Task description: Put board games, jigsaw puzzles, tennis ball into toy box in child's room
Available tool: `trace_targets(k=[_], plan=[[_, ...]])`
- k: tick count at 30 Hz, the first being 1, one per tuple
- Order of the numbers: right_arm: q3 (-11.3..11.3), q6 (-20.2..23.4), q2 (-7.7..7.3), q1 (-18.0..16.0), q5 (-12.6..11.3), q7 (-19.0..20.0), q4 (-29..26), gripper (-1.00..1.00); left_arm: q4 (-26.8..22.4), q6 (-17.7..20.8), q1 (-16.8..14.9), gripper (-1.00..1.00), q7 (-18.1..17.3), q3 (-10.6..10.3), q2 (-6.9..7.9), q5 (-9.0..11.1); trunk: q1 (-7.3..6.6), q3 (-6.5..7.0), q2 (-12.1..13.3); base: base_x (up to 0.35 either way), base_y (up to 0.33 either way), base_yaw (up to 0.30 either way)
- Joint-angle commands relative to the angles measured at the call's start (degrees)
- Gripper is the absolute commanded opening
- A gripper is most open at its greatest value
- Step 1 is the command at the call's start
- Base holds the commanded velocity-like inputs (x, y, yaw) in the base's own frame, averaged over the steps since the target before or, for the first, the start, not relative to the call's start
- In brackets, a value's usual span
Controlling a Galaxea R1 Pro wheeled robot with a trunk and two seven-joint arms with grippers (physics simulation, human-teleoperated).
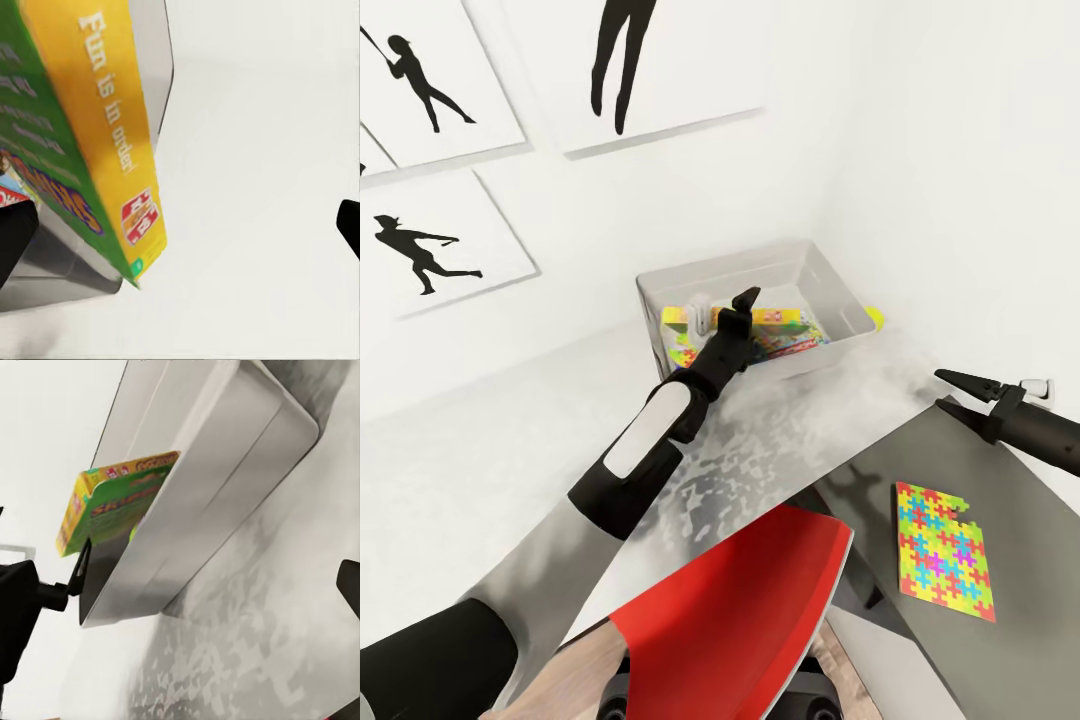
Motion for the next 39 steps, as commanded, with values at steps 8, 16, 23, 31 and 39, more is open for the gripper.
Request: trace_targets(k=[8, 16, 23, 31, 39], plan=[[-0.27, 0.26, -0.08, -0.05, 0.41, 0.39, 0.01, 1.00, -3.97, 1.83, -0.05, 1.00, 5.17, -0.19, 0.00, 8.66, 0.03, -0.08, -0.09, 0.000, 0.000, 0.000], [-0.30, 0.26, -0.10, -0.05, 0.41, 0.39, 0.01, 1.00, -5.77, 2.04, -0.05, 1.00, 7.01, -0.18, 0.00, 11.84, 0.03, -0.08, -0.09, 0.000, 0.000, 0.000], [-0.35, 0.26, -0.18, -0.05, 0.41, 0.39, 0.01, 1.00, -8.48, 3.13, -0.05, 1.00, 7.99, -0.21, 0.00, 15.96, 0.03, -0.08, -0.09, 0.000, 0.000, 0.000], [-0.31, 0.26, -0.19, -0.05, 0.41, 0.39, 0.01, 1.00, -11.12, 4.76, -0.05, 1.00, 9.09, -0.10, 0.00, 17.24, 0.03, -0.08, -0.09, 0.000, 0.000, 0.000], [-0.30, 0.26, -0.19, -0.05, 0.41, 0.39, 0.01, 1.00, -11.24, 7.78, -0.04, 1.00, 9.51, 0.11, 0.00, 23.84, 0.03, -0.08, -0.09, 0.000, 0.000, 0.000]])
